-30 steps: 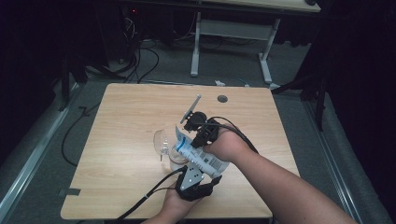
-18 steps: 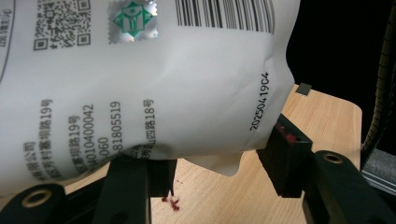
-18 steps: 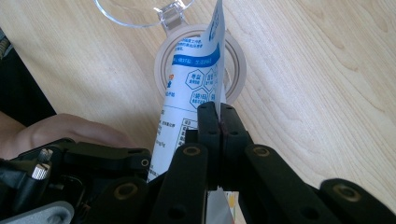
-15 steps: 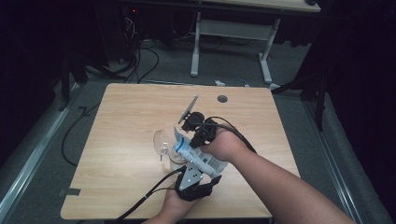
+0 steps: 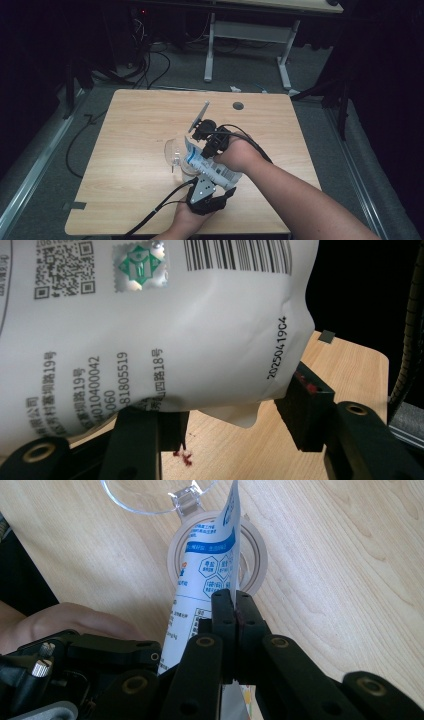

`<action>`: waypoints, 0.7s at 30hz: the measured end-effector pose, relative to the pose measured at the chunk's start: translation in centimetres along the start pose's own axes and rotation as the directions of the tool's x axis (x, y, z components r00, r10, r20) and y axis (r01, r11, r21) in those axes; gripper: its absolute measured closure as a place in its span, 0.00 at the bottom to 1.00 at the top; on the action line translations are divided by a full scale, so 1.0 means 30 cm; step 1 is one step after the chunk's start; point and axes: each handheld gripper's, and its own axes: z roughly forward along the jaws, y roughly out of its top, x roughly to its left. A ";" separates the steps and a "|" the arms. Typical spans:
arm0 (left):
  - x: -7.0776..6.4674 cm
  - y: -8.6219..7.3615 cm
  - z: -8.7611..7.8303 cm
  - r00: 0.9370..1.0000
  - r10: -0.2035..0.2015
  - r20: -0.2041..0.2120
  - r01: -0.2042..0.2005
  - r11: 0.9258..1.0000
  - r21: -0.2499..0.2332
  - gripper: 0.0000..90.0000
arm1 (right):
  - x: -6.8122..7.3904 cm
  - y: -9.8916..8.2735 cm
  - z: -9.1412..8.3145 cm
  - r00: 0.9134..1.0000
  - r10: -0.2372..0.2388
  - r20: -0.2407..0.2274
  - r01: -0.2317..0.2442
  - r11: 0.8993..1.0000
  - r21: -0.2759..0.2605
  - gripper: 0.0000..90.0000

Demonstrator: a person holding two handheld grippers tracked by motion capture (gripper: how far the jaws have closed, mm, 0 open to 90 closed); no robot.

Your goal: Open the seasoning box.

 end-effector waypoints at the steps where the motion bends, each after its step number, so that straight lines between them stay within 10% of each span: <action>1: 0.000 0.000 0.000 1.000 0.000 0.000 0.000 1.000 0.000 0.56 | -0.001 0.000 0.000 1.000 -0.003 -0.003 0.003 1.000 -0.001 1.00; 21: 0.001 0.009 0.003 1.000 -0.004 -0.006 0.004 1.000 -0.014 0.57 | -0.001 0.010 -0.012 1.000 -0.008 0.004 0.008 1.000 0.007 1.00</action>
